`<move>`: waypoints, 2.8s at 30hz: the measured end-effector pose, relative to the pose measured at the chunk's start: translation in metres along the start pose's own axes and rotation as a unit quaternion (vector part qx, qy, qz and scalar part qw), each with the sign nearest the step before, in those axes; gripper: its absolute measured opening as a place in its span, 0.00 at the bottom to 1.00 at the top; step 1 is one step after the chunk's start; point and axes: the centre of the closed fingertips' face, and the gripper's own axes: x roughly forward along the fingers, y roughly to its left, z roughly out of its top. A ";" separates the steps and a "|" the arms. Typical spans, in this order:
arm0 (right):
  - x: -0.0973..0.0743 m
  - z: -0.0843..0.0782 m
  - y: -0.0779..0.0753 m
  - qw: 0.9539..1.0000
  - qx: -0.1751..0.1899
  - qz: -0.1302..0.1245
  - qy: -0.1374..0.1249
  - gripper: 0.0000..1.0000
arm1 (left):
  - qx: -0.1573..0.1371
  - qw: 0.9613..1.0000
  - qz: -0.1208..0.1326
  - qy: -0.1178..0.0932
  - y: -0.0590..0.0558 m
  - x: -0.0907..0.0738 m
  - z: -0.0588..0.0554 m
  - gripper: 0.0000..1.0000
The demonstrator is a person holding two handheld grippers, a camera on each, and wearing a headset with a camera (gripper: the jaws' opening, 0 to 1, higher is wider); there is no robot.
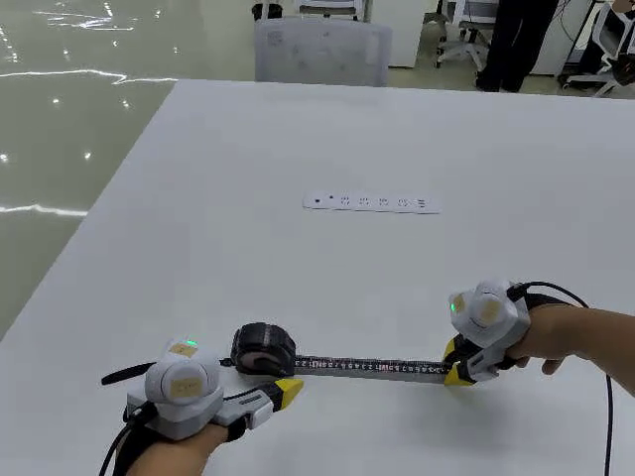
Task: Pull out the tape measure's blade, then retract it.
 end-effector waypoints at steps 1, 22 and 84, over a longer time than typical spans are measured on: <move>0.000 0.000 0.000 1.000 0.003 -0.001 0.001 0.15 | 0.001 1.000 0.000 0.001 -0.001 0.000 0.000 0.95; 0.000 0.001 0.003 0.999 0.044 -0.027 0.017 0.13 | -0.054 0.997 0.056 0.009 0.005 0.040 0.008 0.77; 0.002 0.012 0.003 1.000 0.025 -0.008 0.003 0.14 | -0.064 0.993 0.061 0.073 0.009 0.053 -0.010 0.58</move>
